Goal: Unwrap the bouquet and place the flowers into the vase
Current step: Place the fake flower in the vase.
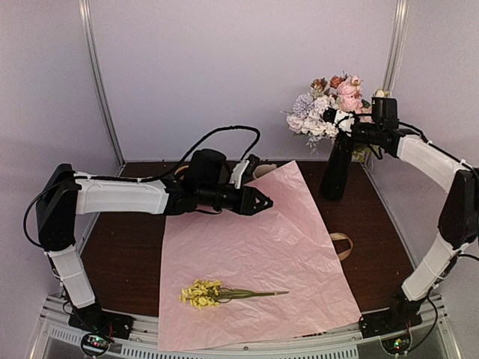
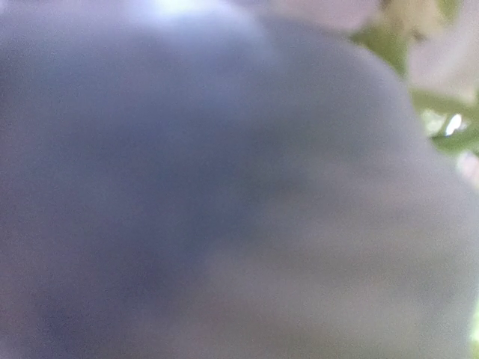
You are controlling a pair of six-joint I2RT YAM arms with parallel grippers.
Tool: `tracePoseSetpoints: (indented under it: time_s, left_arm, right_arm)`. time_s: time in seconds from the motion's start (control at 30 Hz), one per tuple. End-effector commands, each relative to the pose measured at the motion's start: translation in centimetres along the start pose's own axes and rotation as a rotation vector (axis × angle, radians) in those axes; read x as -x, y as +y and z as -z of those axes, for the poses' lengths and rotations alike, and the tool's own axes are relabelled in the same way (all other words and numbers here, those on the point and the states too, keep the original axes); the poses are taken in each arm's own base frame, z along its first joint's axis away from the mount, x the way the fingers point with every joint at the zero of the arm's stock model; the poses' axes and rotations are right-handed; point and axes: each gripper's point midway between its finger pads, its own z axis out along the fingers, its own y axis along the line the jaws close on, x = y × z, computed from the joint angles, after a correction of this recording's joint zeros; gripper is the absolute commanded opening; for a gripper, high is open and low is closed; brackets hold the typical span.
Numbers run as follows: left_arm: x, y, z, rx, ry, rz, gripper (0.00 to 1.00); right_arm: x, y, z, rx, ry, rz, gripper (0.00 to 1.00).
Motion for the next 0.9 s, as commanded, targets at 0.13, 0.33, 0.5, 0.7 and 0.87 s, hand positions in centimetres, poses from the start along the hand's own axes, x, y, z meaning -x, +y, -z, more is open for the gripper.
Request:
tracePoseSetpoints:
  time_s: [0.13,0.33,0.5,0.7,0.87]
  left_arm:
    - [1.4,-0.7,0.7,-0.022,-0.041,-0.012,0.38]
    - [1.5,-0.7,0.5,-0.029,-0.044,-0.014,0.38]
    - [1.3,-0.7,0.5,-0.032,-0.039,-0.013,0.38]
    - [1.3,-0.8,0.6,-0.034,-0.043,-0.011,0.38]
    - [1.1,-0.7,0.9,-0.037,-0.052,-0.003,0.38]
  right_arm:
    - [-0.8,-1.4,-0.2,-0.090,-0.086,-0.117,0.00]
    - [-2.1,-0.7,-0.2,-0.125,-0.087,-0.201,0.00]
    - [-4.0,-0.7,-0.2,-0.182,-0.097,-0.293,0.00]
    - [-6.9,-1.1,-0.6,-0.239,-0.079,-0.382,0.00]
    - [-8.2,-0.5,-0.9,-0.249,-0.060,-0.421,0.00]
